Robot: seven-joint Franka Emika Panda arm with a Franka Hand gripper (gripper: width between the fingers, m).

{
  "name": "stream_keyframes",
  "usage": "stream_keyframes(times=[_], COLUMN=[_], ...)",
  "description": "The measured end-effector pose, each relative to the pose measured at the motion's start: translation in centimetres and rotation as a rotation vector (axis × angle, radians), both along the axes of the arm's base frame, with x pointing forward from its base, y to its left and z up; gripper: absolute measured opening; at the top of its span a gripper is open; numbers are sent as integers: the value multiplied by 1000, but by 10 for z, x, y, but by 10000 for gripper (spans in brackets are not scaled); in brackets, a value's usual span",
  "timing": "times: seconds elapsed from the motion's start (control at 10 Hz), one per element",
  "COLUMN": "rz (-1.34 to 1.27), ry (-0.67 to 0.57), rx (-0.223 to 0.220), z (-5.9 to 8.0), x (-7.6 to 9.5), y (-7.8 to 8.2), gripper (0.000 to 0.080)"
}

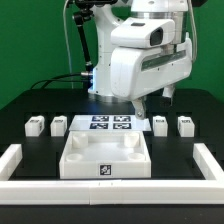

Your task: Assemble square table

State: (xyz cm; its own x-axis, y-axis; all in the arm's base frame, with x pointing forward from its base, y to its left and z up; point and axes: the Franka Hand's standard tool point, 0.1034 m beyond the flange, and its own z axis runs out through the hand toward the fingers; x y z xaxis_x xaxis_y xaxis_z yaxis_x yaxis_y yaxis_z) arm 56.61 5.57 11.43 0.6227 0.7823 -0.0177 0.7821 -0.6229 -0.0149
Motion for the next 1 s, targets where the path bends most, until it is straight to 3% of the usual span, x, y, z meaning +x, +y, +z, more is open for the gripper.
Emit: stream_keyframes(times=[1.0], rz=[31], ry=[4], rx=[0], z=[0], x=[-3], y=[-3], gripper=[650])
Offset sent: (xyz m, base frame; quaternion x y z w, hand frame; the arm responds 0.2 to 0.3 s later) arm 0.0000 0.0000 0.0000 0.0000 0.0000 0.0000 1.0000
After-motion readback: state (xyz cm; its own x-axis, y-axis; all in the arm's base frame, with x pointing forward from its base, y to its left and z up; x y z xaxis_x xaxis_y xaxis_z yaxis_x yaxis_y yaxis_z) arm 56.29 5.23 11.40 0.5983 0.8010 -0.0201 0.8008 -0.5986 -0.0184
